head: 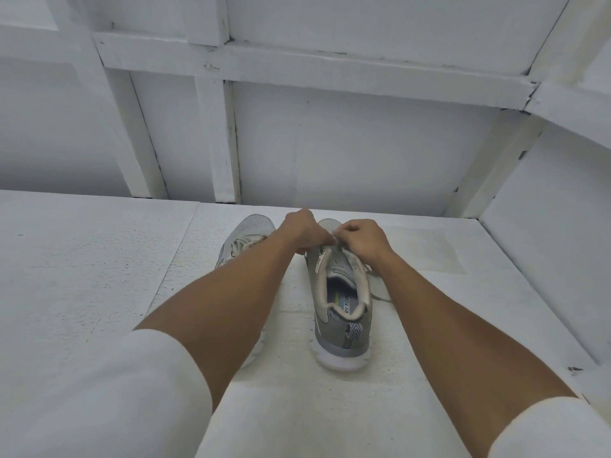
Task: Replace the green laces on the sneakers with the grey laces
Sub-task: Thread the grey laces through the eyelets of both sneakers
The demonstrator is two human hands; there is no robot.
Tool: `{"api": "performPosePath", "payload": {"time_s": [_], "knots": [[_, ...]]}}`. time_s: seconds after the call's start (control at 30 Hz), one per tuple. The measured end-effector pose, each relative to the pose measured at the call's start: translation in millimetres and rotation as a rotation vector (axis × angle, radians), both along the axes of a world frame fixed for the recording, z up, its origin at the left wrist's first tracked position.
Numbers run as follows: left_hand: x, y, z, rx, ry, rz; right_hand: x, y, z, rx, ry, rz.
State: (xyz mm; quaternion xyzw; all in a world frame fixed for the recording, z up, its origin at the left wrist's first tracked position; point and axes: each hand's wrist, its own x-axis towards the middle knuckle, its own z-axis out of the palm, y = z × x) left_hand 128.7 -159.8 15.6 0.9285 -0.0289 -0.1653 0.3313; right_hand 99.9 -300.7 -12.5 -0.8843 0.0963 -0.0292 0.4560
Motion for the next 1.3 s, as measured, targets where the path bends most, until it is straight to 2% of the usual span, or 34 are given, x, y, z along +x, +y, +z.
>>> {"api": "performPosePath", "payload": {"time_s": [0.27, 0.37, 0.53, 0.73, 0.9, 1.07, 1.2, 1.3], "knots": [[2.0, 1.9, -3.9, -0.041, 0.022, 0.093, -1.5, 3.4, 7.3, -0.217, 0.072, 0.16], [5.0, 5.4, -8.4, -0.106, 0.07, 0.121, -0.5, 7.3, 2.6, -0.269, 0.059, 0.152], [8.5, 5.8, -14.5, -0.223, 0.109, 0.162, -1.6, 10.8, -2.4, -0.246, 0.055, 0.085], [10.9, 6.0, -21.0, -0.298, 0.12, 0.185, -7.2, 9.1, -4.3, -0.041, 0.062, 0.041], [9.9, 5.5, -25.2, -0.341, 0.14, 0.186, -2.9, 15.0, -2.5, -0.218, 0.113, 0.076], [10.1, 4.4, -35.1, -0.275, 0.042, 0.156, -3.9, 23.2, -3.0, -0.379, 0.088, 0.009], [15.8, 1.9, -43.9, -0.3, 0.047, 0.135, -4.6, 21.2, 4.4, -0.364, 0.095, 0.03], [21.2, -0.2, -48.0, -0.312, 0.038, 0.178, -9.4, 16.5, 24.7, -0.319, 0.244, 0.073]]}}
